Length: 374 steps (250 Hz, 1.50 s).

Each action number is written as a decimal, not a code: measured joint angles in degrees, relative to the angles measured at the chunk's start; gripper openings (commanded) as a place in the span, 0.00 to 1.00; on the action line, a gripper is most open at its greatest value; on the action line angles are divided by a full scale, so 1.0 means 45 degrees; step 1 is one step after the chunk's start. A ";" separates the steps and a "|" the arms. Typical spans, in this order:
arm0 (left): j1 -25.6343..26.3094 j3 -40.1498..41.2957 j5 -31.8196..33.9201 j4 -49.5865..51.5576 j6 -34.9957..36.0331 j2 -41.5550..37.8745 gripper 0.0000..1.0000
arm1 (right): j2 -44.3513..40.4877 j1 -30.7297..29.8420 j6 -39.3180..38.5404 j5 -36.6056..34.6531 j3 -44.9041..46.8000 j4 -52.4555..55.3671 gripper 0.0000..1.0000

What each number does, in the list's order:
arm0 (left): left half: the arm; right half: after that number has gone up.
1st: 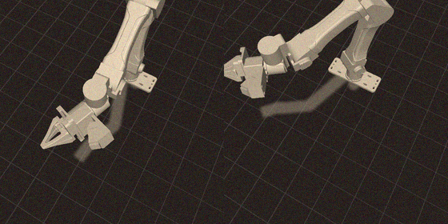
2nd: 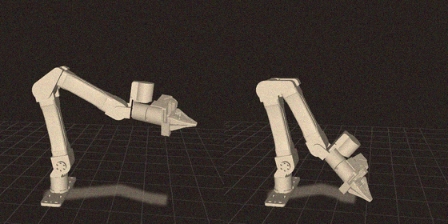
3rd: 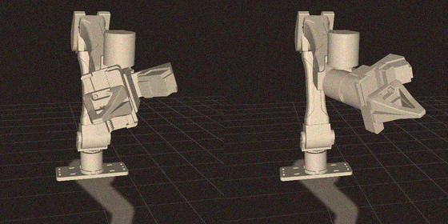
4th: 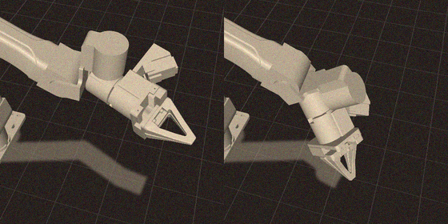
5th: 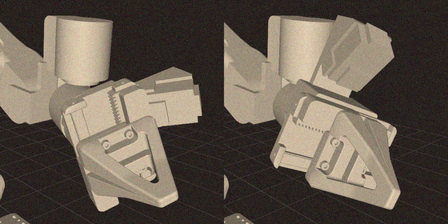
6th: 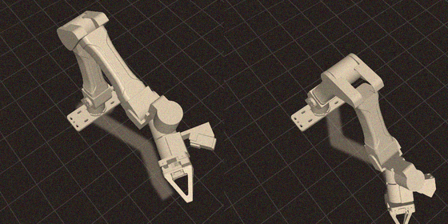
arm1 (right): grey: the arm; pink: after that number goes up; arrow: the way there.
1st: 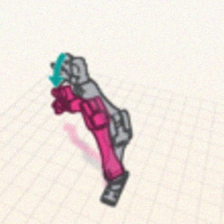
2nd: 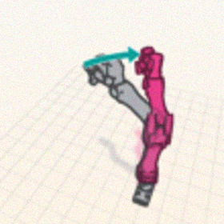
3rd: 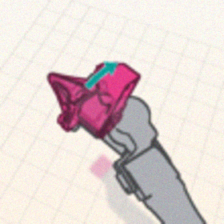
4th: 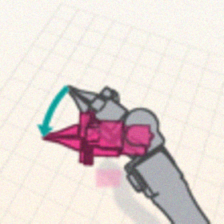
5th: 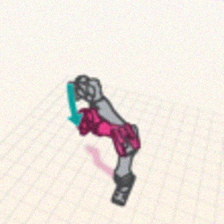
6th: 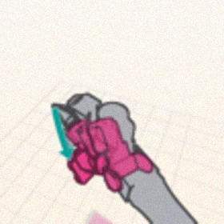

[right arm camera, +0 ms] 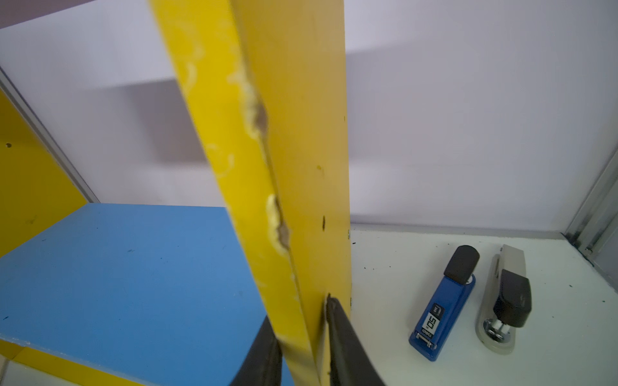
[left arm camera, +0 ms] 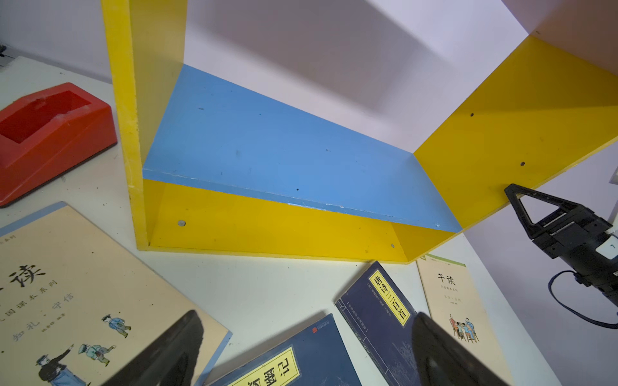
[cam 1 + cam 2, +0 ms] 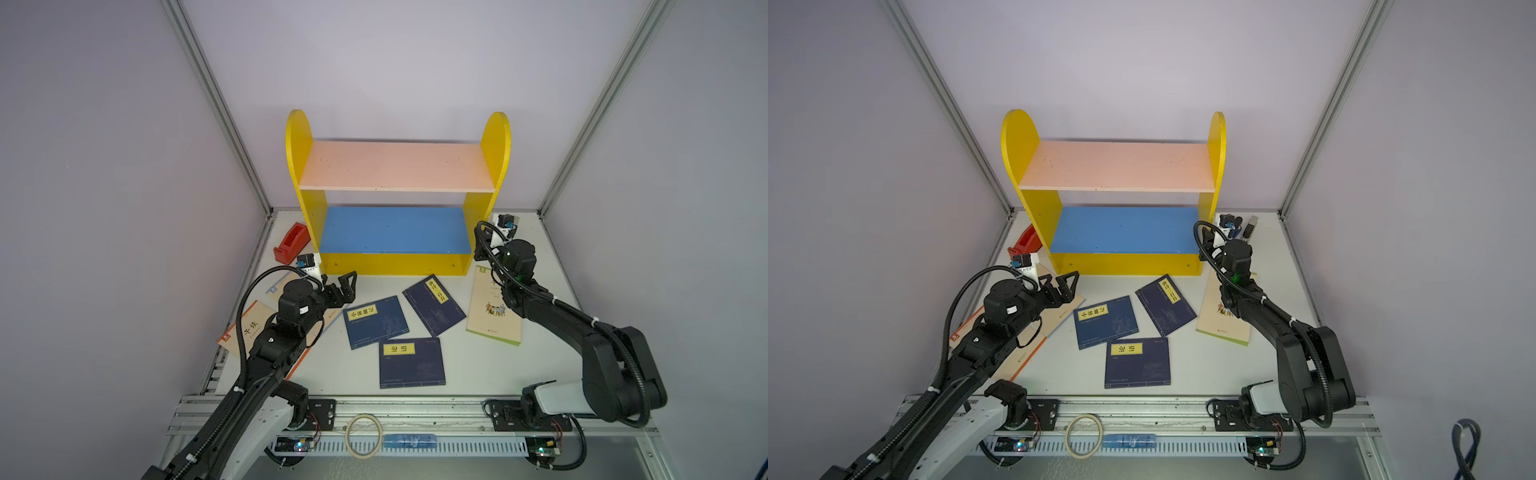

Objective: Stacking books/files
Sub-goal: Move the bookshelf to the top-center of the table.

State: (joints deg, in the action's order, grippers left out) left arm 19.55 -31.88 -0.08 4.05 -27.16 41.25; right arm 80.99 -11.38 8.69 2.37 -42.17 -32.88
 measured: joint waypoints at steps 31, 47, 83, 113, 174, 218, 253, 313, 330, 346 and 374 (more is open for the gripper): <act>0.0000 -0.0024 0.0073 0.0010 0.0024 0.0010 1.00 | -0.0272 -0.0010 -0.0369 -0.0306 0.0126 0.0189 0.16; 0.0000 -0.0068 0.0083 0.0015 0.0024 0.0010 1.00 | -0.0597 -0.0010 -0.0413 -0.0340 0.0321 0.0374 0.16; 0.0000 -0.0112 0.0121 0.0019 0.0024 0.0029 1.00 | -0.1462 -0.0010 -0.0466 -0.0452 0.0685 0.1112 0.16; 0.0000 -0.0194 0.0165 0.0029 0.0024 0.0131 1.00 | -0.2113 -0.0005 -0.0471 -0.0500 0.0986 0.1603 0.16; 0.0000 -0.0282 0.0233 0.0117 0.0024 0.0253 1.00 | -0.2599 0.0034 -0.0568 -0.0423 0.1098 0.2195 0.13; 0.0000 -0.0291 0.0325 0.0126 0.0024 0.0253 1.00 | -0.2565 0.0219 -0.0646 0.0097 0.1059 0.2254 0.09; 0.0000 -0.0321 0.0369 0.0131 0.0019 0.0277 1.00 | -0.2288 0.0374 -0.0695 0.0617 0.0967 0.1996 0.10; 0.0000 -0.0325 0.0369 0.0136 0.0019 0.0311 1.00 | -0.1574 0.0486 -0.0704 0.0879 0.0510 0.1710 0.11; 0.0000 -0.0325 0.0364 0.0141 0.0019 0.0335 1.00 | -0.1423 0.0500 -0.0704 0.0918 0.0432 0.1627 0.11; 0.0000 -0.0325 0.0369 0.0141 0.0019 0.0374 1.00 | -0.1316 0.0505 -0.0699 0.0923 0.0389 0.1540 0.11; 0.0000 -0.0330 0.0374 0.0146 0.0015 0.0457 1.00 | -0.1277 0.0534 -0.0695 0.1001 0.0389 0.1457 0.16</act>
State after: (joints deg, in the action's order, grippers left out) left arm 19.55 -33.36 1.61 4.71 -27.09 43.31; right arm 75.24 -8.97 5.56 6.87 -40.42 -26.33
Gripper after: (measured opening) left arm 0.997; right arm 0.185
